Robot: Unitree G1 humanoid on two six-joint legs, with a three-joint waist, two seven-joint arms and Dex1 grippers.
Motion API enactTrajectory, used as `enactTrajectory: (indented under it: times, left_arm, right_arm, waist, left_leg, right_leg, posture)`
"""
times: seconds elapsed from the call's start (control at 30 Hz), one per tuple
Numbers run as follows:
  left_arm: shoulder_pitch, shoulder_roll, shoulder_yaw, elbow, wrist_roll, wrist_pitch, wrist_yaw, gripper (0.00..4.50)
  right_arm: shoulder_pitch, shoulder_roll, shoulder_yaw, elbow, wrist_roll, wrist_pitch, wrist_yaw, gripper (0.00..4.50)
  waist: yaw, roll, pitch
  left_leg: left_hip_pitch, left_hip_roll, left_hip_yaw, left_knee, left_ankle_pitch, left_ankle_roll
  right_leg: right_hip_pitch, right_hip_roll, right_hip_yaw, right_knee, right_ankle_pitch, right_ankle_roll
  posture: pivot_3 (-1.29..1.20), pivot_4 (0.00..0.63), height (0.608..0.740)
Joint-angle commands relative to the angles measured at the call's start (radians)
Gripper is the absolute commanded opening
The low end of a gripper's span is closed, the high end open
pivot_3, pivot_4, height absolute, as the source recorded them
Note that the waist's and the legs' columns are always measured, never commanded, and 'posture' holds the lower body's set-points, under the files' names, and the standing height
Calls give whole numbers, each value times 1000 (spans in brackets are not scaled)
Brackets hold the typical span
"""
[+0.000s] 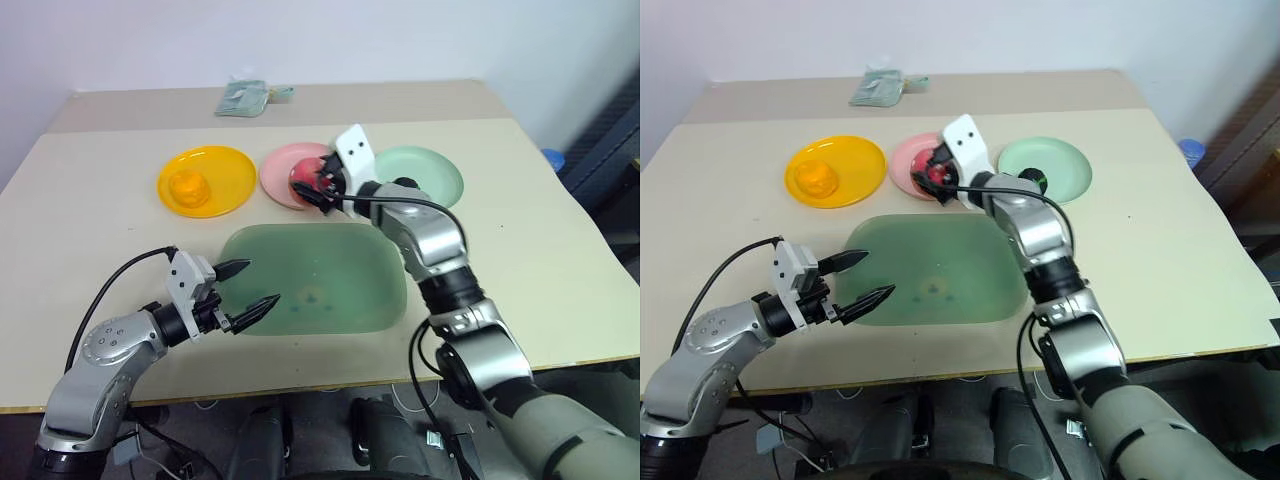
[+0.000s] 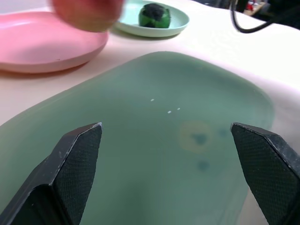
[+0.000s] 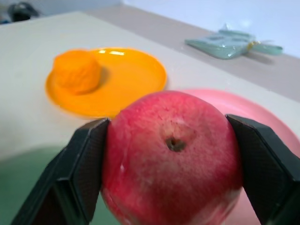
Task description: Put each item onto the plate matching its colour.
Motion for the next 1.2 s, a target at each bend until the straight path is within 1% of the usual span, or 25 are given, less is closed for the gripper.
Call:
enactTrajectory:
  times: [0.03, 0.13, 0.2, 0.23, 0.37, 0.43, 0.5, 0.57, 0.63, 0.7, 0.77, 0.8, 0.9, 1.0, 1.2]
  left_arm:
    - [22, -2, 21, -39, 0, -24, 12, 4500]
    - [45, -5, 29, -56, -1, -28, 25, 4500]
    - [71, -9, 34, -71, 0, -31, 36, 4500]
    - [80, -12, 36, -78, 0, -31, 44, 4500]
    - [93, -17, 34, -94, -1, -29, 64, 4500]
    - [96, -18, 35, -90, 1, -36, 68, 4500]
    - [95, -22, 38, -82, 2, -42, 72, 4500]
    - [93, -25, 39, -71, 8, -51, 77, 4500]
    - [88, -24, 44, -37, 35, -73, 87, 4500]
    - [77, -23, 56, 7, 50, -92, 90, 4500]
    - [64, -21, 65, 44, 56, -107, 81, 4500]
    - [59, -20, 64, 56, 59, -113, 77, 4500]
    - [43, -23, 65, 79, 66, -123, 78, 4500]
    - [55, -24, 79, 88, 66, -132, 75, 4500]
    - [79, -13, 94, 96, 64, -140, 63, 4500]
  right_arm:
    - [-132, 36, -63, 261, -20, -160, -86, 3313]
    - [-198, 53, -94, 417, -17, -241, -112, 3313]
    - [-227, 60, -122, 497, -8, -274, -110, 4362]
    - [-232, 62, -135, 511, 0, -293, -105, 4454]
    - [-220, 59, -143, 497, -10, -355, -76, 4454]
    - [-162, 35, -120, 414, -28, -380, -45, 4454]
    - [-72, -3, -104, 276, -29, -383, 7, 4454]
    - [13, -38, -102, 126, -11, -345, 52, 4454]
    - [129, -97, -106, -87, 34, -278, 125, 4454]
    - [271, -193, -113, -337, 106, -176, 229, 4454]
    - [391, -290, -123, -525, 168, -83, 307, 4454]
    - [430, -322, -130, -581, 192, -47, 322, 4454]
    - [550, -413, -186, -713, 287, 69, 361, 4454]
    - [659, -486, -233, -802, 342, 122, 391, 4454]
    - [758, -554, -302, -830, 378, 154, 392, 4454]
  waist:
    - [-3, 0, 0]
    - [-6, 0, 0]
    - [-9, 1, 0]
    - [-11, 1, 0]
    - [-24, 1, 0]
    - [-28, 1, 0]
    - [-26, 1, 0]
    - [-24, 1, 0]
    - [-21, 1, 0]
    - [-19, 1, 1]
    - [-14, 2, 1]
    - [-11, 2, 1]
    - [-17, 1, 1]
    - [-9, 2, 1]
    - [3, 1, 1]
  left_leg:
    - [0, 0, 0, 0, 0, 0]
    - [0, 0, 0, 0, 0, 0]
    - [0, 0, 0, -1, 0, 0]
    - [0, 1, 0, -1, 0, 0]
    - [0, 1, -1, -1, 0, 0]
    - [0, 1, -2, -1, 0, 0]
    - [0, 1, -2, -1, 0, 0]
    - [0, 2, -3, -2, 0, 0]
    - [0, 1, -2, -2, 0, 0]
    - [0, 1, -2, -2, 0, 0]
    - [0, 2, -2, -2, 0, 0]
    - [0, 2, -2, -2, 0, 1]
    - [1, 2, -1, -1, 0, 1]
    - [2, 2, -2, -1, 0, 0]
    - [2, 2, -1, -1, 0, 0]
  right_leg:
    - [0, 0, 0, 0, 0, 0]
    - [0, 0, 0, -1, 0, 0]
    - [0, 0, 0, 0, 0, 0]
    - [0, 0, 0, 0, 0, 0]
    - [0, 0, 0, 1, 0, 0]
    - [0, 0, 0, 1, 0, 1]
    - [0, 0, 0, 0, 1, 1]
    - [0, -1, 0, 0, 1, 3]
    - [0, -2, 0, -1, 2, 3]
    - [0, -2, 0, -1, 2, 3]
    - [0, -2, 0, -1, 1, 2]
    - [0, -2, 0, -1, 1, 2]
    - [0, -1, 0, -1, 0, 0]
    - [0, 0, 0, -1, 0, 0]
    - [0, 0, 0, -2, 0, -1]
  posture:
    - [0, 150, 740]
    - [0, 150, 740]
    - [0, 150, 740]
    - [0, 150, 740]
    - [0, 150, 740]
    - [0, 150, 740]
    - [0, 150, 740]
    - [0, 150, 740]
    - [0, 150, 740]
    - [0, 150, 740]
    - [0, 150, 740]
    - [0, 150, 740]
    - [0, 150, 740]
    - [0, 150, 740]
    - [0, 150, 740]
